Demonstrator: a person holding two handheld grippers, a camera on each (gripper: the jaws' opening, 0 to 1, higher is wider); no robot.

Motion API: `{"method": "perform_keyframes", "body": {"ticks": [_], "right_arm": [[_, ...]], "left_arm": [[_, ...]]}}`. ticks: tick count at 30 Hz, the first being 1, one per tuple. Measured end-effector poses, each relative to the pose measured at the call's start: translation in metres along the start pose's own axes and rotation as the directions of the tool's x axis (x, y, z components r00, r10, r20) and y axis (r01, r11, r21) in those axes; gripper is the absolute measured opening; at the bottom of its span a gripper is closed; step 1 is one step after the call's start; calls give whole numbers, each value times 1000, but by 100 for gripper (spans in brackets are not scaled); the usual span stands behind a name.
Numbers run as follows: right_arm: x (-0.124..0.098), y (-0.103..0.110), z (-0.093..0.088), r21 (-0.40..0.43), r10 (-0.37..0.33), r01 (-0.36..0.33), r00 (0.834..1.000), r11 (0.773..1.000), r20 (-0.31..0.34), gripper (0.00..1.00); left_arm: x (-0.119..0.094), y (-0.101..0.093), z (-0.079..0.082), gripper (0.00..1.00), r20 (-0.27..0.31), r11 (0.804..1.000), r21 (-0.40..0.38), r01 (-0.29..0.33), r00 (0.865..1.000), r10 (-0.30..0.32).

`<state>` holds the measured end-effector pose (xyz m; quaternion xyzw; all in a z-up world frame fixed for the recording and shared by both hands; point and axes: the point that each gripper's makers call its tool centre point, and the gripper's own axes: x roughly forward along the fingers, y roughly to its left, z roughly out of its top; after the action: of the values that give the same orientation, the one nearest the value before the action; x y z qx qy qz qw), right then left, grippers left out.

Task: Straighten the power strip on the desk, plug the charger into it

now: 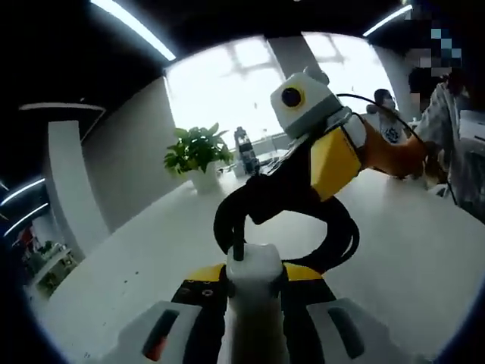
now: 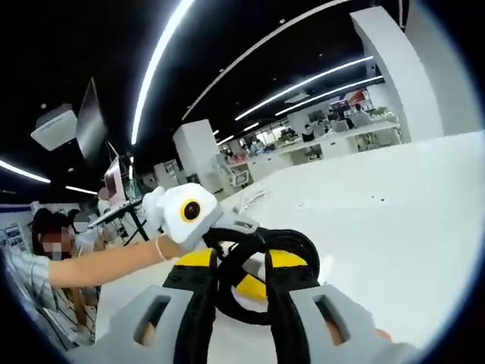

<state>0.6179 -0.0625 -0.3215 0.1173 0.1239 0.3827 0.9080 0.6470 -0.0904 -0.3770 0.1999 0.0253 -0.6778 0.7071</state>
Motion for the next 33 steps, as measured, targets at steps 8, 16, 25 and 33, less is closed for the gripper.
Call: {"method": "perform_keyframes", "body": {"ticks": [8, 16, 25, 33], "right_arm": [[-3, -1, -2, 4, -4, 4, 1000, 1000, 4, 26], [-4, -3, -9, -47, -31, 30, 999, 998, -27, 38], [-8, -4, -4, -68, -45, 45, 999, 997, 9, 52], [-9, 2, 2, -90, -35, 39, 999, 995, 40, 58]], "left_arm": [[-4, 5, 1, 37, -18, 998, -34, -53, 998, 53], [-12, 6, -1, 51, -43, 995, -29, -91, 995, 90], [-32, 3, 5, 64, -8, 985, -34, -170, 985, 170], [-51, -1, 2, 76, -18, 974, -20, -225, 974, 224]]}}
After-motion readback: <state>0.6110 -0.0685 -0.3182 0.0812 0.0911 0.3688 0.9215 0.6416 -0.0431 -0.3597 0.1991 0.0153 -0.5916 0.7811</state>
